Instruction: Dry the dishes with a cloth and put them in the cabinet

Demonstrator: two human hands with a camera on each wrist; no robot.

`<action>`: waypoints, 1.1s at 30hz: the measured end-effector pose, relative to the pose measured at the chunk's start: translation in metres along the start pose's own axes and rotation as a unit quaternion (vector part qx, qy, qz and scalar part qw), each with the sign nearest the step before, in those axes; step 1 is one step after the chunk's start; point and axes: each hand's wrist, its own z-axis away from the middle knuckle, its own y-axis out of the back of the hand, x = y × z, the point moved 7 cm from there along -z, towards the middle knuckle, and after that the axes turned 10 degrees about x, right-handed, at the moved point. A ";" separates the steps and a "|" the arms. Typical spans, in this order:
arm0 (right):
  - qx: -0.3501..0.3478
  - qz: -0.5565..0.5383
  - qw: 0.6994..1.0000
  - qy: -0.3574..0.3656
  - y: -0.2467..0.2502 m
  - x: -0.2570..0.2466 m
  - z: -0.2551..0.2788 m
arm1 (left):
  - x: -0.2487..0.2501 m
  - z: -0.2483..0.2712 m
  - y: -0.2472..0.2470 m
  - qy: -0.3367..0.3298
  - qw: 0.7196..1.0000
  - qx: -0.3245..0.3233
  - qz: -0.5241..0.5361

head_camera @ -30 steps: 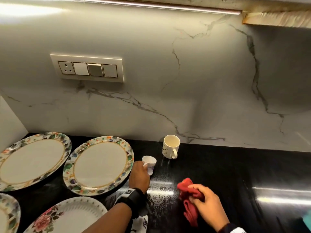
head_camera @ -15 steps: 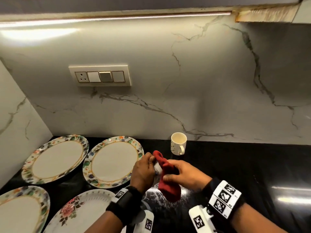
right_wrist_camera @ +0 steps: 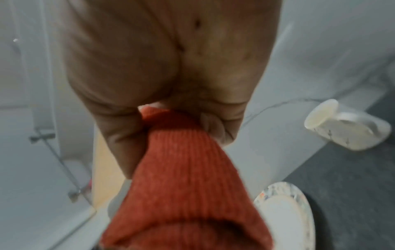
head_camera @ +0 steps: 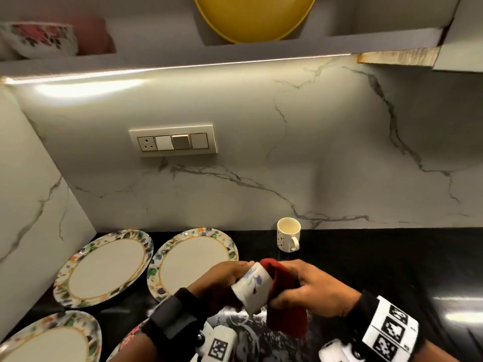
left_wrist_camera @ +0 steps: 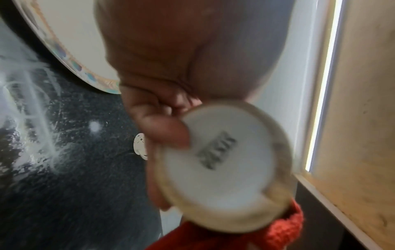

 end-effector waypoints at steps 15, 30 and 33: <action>0.283 -0.507 0.796 -0.168 -0.010 0.050 0.000 | 0.001 0.025 0.022 -0.150 0.966 0.136 0.159; 0.381 0.252 0.883 0.104 -0.026 0.006 -0.009 | 0.012 0.011 0.025 -0.215 0.959 0.182 -0.029; 0.422 0.244 0.861 0.148 0.002 -0.012 0.000 | 0.011 0.015 0.032 -0.224 0.958 0.144 -0.103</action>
